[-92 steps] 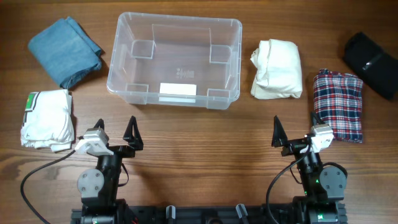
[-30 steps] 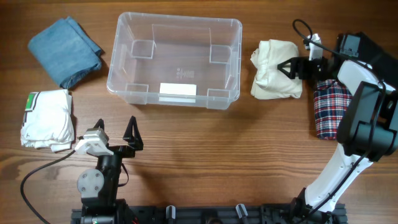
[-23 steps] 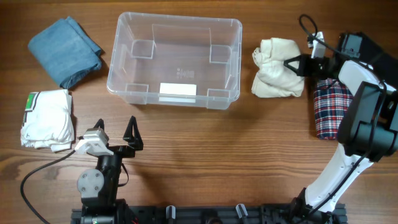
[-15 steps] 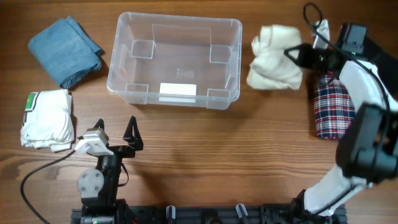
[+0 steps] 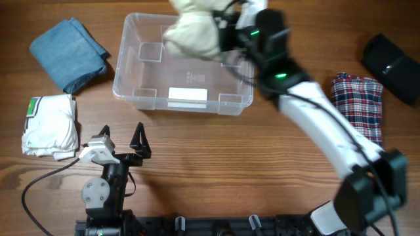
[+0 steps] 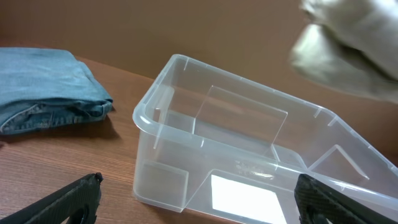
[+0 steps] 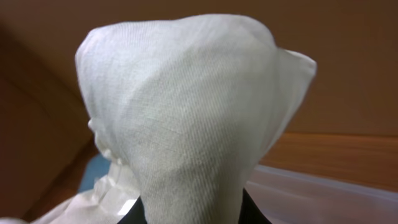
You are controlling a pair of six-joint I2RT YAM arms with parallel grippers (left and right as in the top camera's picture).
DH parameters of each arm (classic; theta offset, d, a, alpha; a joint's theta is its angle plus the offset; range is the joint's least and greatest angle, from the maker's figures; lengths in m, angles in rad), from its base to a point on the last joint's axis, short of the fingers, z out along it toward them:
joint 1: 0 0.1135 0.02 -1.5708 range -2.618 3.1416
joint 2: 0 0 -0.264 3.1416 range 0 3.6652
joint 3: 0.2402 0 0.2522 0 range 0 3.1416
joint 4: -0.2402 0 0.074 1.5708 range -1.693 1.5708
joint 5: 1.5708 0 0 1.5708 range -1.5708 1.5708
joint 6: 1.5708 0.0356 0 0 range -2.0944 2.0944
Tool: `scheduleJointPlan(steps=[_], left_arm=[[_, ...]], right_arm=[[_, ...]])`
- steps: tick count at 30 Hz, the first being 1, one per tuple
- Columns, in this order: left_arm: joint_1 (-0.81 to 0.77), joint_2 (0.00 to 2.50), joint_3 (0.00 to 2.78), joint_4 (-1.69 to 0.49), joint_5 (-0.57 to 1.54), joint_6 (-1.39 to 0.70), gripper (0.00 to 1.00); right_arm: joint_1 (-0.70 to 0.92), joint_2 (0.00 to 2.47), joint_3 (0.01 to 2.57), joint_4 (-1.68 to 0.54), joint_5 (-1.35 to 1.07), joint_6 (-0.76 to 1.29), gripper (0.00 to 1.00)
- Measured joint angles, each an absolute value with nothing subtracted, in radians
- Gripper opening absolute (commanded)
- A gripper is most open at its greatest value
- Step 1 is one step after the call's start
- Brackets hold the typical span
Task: Pack container
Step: 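Carry the cream garment into the bin's left side and release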
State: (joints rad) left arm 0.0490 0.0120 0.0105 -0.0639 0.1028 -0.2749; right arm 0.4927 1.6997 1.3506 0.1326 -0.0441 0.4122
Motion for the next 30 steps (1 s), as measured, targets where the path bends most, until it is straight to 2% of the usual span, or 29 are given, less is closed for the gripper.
scheduleJointPlan(steps=[4,9,13,16,20,23,25,30], left_arm=[[0.049,0.012,0.010,-0.064,0.103,-0.275,1.00],[0.049,0.012,0.010,-0.064,0.103,-0.275,1.00],[0.049,0.012,0.010,-0.064,0.103,-0.275,1.00],[0.049,0.012,0.010,-0.064,0.103,-0.275,1.00],[0.049,0.012,0.010,-0.064,0.103,-0.275,1.00],[0.049,0.012,0.010,-0.064,0.103,-0.275,1.00],[0.049,0.012,0.010,-0.064,0.103,-0.275,1.00],[0.049,0.012,0.010,-0.064,0.103,-0.275,1.00]], right_arm=[[0.641,1.883,1.350,0.294,0.068,0.532,0.04],[0.660,2.067,1.350,0.395,0.065,0.603,0.04],[0.660,2.091,1.350,0.399,0.041,0.577,0.04],[0.659,2.091,1.406,0.210,-0.019,0.495,0.04],[0.647,2.106,1.662,-0.089,-0.087,0.435,0.04],[0.632,2.104,1.798,-0.118,-0.105,0.488,0.04],[0.627,2.109,1.807,-0.152,-0.105,0.591,0.04],[0.627,2.168,1.807,-0.188,-0.147,0.655,0.04]])
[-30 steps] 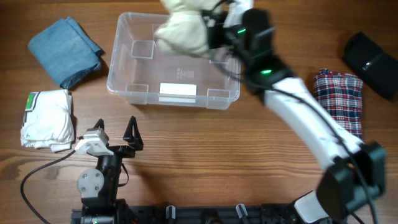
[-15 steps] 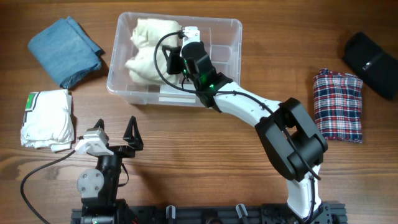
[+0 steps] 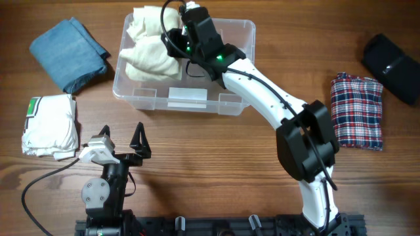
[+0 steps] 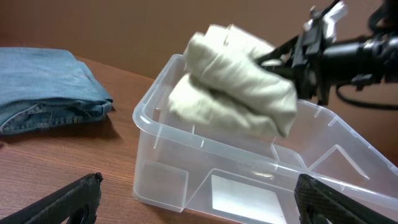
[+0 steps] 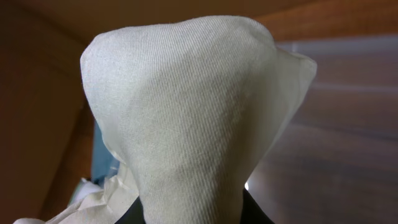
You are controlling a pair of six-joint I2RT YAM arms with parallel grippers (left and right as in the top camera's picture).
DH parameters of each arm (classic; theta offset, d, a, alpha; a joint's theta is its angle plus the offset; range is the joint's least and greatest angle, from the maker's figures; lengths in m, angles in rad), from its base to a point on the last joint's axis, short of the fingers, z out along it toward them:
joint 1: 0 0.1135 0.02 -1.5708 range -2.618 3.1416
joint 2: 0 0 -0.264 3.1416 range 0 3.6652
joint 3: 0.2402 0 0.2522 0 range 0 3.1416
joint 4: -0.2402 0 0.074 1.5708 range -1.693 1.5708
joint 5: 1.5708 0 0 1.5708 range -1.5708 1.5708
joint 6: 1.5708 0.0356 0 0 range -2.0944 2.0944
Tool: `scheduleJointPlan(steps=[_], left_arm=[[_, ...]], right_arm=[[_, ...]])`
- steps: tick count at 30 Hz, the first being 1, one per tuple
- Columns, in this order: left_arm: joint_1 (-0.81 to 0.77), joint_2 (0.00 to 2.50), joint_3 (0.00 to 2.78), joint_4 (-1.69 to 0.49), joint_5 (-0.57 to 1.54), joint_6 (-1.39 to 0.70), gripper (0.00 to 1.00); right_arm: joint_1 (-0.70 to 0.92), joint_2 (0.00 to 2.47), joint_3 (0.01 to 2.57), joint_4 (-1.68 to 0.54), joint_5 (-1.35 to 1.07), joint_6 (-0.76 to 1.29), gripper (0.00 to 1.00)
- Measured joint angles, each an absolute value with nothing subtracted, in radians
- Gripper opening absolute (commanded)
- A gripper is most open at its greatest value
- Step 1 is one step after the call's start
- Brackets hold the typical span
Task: Pack container
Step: 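Carry the cream garment into the bin's left side and release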
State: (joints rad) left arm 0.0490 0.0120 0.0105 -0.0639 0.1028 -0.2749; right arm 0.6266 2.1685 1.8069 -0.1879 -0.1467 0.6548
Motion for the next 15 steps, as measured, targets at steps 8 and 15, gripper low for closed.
scheduleJointPlan(steps=[8,15], left_arm=[[0.049,0.012,0.010,-0.064,0.103,-0.275,1.00],[0.049,0.012,0.010,-0.064,0.103,-0.275,1.00]], right_arm=[[0.627,2.268,1.807,-0.195,-0.155,0.631,0.63],[0.627,2.278,1.809,-0.175,-0.173,0.598,0.91]])
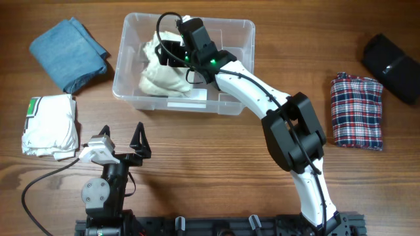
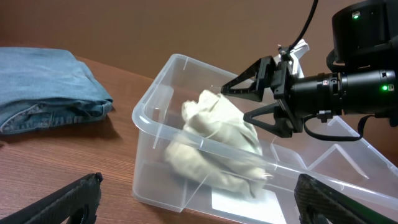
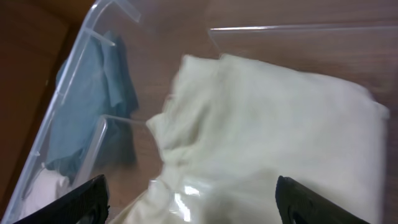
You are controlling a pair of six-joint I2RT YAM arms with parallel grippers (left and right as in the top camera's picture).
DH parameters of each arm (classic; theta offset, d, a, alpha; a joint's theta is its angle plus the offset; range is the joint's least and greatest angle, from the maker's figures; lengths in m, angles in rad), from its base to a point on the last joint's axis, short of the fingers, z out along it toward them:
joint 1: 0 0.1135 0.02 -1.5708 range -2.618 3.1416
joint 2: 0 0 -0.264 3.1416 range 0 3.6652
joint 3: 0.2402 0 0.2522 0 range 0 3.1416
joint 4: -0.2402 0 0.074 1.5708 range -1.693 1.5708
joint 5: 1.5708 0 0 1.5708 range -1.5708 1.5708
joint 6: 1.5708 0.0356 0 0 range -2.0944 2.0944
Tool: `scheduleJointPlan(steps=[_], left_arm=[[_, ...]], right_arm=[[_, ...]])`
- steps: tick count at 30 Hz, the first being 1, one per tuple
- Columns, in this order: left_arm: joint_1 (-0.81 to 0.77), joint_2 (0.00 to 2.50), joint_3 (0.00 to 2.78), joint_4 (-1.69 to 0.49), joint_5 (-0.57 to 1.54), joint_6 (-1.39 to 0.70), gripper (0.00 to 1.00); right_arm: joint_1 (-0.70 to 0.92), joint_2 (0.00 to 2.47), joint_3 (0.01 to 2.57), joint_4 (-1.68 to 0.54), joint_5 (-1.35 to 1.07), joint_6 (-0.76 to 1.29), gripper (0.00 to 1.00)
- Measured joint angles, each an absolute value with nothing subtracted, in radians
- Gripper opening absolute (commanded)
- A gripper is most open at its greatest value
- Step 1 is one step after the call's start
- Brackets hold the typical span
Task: Pack container
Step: 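Carry the cream garment into the bin's left side and release, then move the right gripper to the plaid shirt and grasp it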
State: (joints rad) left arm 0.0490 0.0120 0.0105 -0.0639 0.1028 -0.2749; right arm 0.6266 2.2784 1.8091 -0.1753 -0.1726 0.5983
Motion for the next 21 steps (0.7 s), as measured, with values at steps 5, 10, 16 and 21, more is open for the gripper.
scheduleJointPlan(steps=[5,10,16,21], left_arm=[[0.049,0.012,0.010,-0.064,0.103,-0.275,1.00],[0.049,0.012,0.010,-0.064,0.103,-0.275,1.00],[0.049,0.012,0.010,-0.064,0.103,-0.275,1.00],[0.049,0.012,0.010,-0.064,0.103,-0.275,1.00]], right_arm=[[0.627,2.278,1.811,-0.217,-0.204,0.525,0.99],[0.581,2.215,1.836,-0.403,-0.210,0.466,1.00],[0.542,2.158,1.845,-0.566,-0.251,0.365,1.00],[0.552,1.882,1.845,-0.785,-0.269,0.171,1.00]])
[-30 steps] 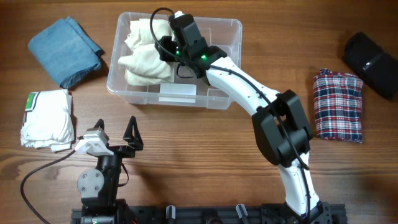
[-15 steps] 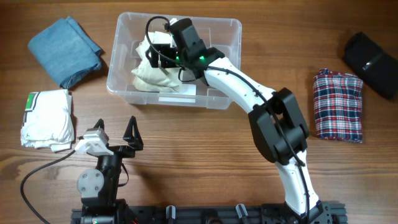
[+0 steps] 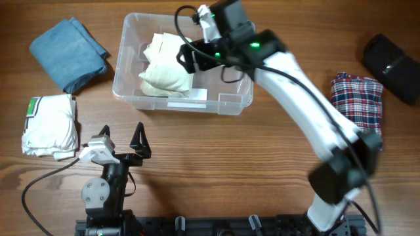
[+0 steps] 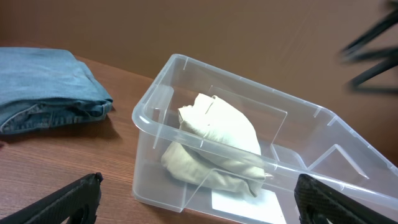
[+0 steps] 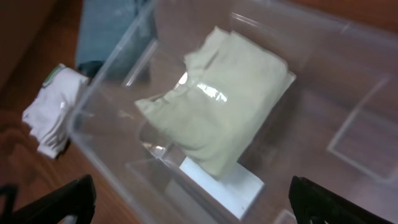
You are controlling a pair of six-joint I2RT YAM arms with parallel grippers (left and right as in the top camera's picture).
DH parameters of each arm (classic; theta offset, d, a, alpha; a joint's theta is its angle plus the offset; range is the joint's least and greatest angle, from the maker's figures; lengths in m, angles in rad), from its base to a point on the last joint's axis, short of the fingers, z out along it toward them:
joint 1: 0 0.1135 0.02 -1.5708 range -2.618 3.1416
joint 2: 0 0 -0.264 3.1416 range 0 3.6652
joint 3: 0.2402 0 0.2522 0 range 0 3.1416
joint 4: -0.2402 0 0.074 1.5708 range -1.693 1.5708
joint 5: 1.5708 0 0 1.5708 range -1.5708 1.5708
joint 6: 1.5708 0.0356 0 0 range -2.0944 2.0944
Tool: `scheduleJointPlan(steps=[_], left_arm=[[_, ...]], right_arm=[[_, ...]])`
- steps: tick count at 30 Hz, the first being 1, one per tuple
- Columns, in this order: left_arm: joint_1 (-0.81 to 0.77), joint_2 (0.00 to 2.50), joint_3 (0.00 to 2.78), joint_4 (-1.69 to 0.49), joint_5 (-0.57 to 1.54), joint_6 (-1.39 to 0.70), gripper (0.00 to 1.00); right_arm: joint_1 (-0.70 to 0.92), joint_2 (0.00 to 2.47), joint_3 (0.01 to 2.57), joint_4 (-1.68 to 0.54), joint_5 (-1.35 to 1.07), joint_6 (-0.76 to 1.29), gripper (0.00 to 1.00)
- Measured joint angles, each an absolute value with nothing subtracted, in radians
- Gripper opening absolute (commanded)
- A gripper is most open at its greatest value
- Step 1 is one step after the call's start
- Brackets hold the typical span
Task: Pack container
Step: 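Move the right gripper to the plaid shirt and grasp it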
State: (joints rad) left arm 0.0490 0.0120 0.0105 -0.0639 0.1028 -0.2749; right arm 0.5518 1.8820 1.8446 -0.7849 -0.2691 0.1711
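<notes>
The clear plastic container (image 3: 237, 102) stands at the back middle of the table. A folded cream cloth (image 3: 165, 67) lies inside its left half, also seen in the left wrist view (image 4: 217, 140) and the right wrist view (image 5: 219, 118). My right gripper (image 3: 188, 58) hangs open above the container's middle, empty, well apart from the cloth. My left gripper (image 3: 122, 141) rests open near the table's front left, facing the container (image 4: 186, 186), with nothing between its fingers.
Folded blue jeans (image 3: 69, 52) lie at the back left, a white folded garment (image 3: 49, 124) at the left. A plaid cloth (image 3: 356, 108) and a black item (image 3: 392, 59) lie at the right.
My right gripper has risen out of the container and drawn back to the right. The cream cloth has settled flat in the container's left half.
My right gripper held the cream cloth above the container's back rim. Then it carried the cloth over the left half. Then it stood open beside the cloth inside the container. Now it is above the container, empty, and the cloth stays inside.
</notes>
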Motion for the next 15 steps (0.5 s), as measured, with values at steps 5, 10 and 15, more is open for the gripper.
scheduleJointPlan(steps=[5,10,15], left_arm=[[0.049,0.012,0.010,-0.064,0.103,-0.275,1.00],[0.049,0.012,0.010,-0.064,0.103,-0.275,1.00],[0.049,0.012,0.010,-0.064,0.103,-0.275,1.00]], right_arm=[[0.526,1.642,1.851,-0.937,-0.227,0.071,1.00],[0.479,1.460,1.852,-1.153,-0.028,0.093,1.00],[0.479,1.275,1.852,-1.270,0.239,0.301,1.00]])
